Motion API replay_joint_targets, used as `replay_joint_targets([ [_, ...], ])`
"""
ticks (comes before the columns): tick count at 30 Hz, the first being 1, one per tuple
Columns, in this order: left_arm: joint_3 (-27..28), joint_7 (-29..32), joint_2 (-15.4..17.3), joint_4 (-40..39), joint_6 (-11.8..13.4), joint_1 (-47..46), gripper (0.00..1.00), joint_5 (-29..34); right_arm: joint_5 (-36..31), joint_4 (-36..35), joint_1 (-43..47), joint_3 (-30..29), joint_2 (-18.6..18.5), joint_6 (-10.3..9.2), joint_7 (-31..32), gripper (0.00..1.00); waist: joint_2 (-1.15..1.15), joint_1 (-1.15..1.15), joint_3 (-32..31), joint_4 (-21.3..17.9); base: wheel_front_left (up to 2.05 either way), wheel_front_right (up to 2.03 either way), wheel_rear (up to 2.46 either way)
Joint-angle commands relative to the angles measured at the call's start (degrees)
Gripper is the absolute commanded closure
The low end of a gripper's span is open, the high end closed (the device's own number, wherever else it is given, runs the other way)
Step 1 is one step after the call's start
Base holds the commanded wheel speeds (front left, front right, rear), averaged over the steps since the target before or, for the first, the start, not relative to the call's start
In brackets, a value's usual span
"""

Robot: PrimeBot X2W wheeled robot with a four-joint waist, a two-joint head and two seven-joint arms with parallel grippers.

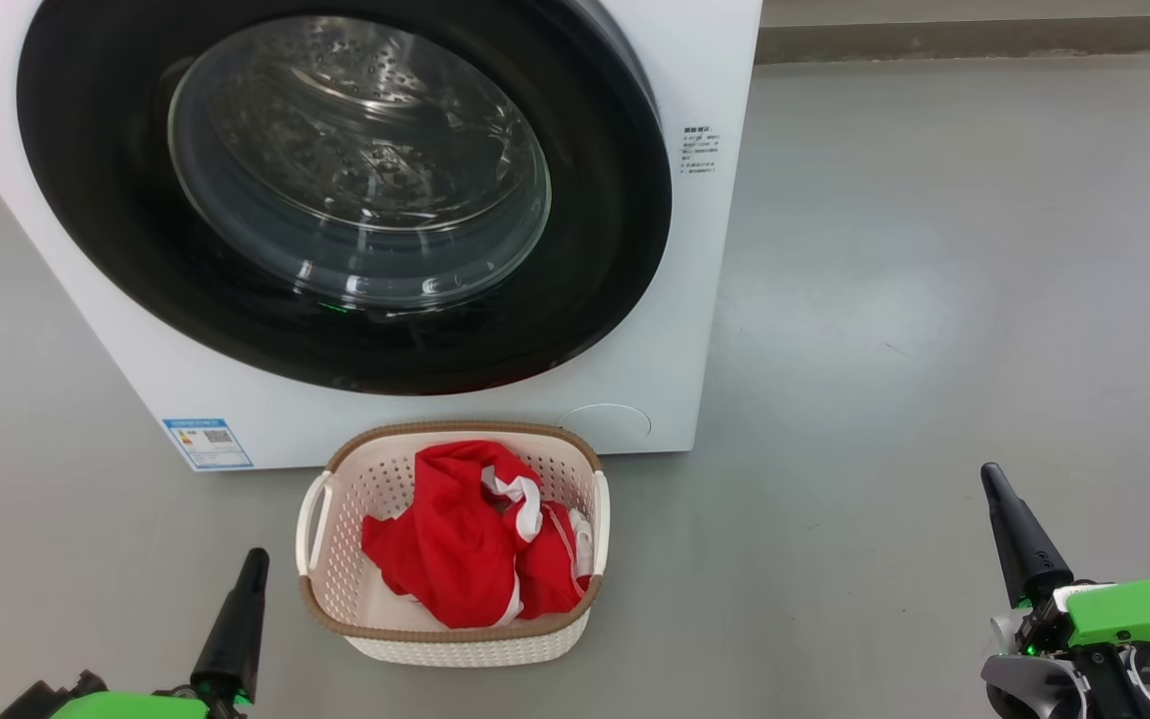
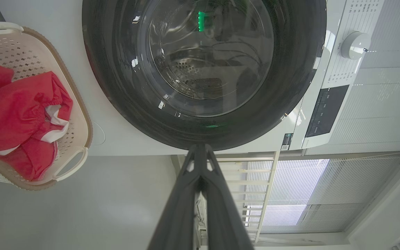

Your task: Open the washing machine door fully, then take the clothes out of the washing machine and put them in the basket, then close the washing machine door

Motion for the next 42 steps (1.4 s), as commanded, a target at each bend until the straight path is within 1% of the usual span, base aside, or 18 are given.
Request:
replay_joint_targets([
  [1,2.05,0.24,0.82,-1.09,-0.40,-2.50,1.00,-0.35,0.17,-1.50,-2.47,0.79,-0.97,-0.02,0.38,1.00,0.00,0.00,0.00,0.00,0.00,0.00,0.00],
  [42,2.04,0.24,0.82,-1.10,-0.40,-2.50,1.00,-0.36,0.17,-1.50,-2.47,0.79,-0.97,-0.02,0.37,1.00,0.00,0.00,0.00,0.00,0.00,0.00,0.00],
])
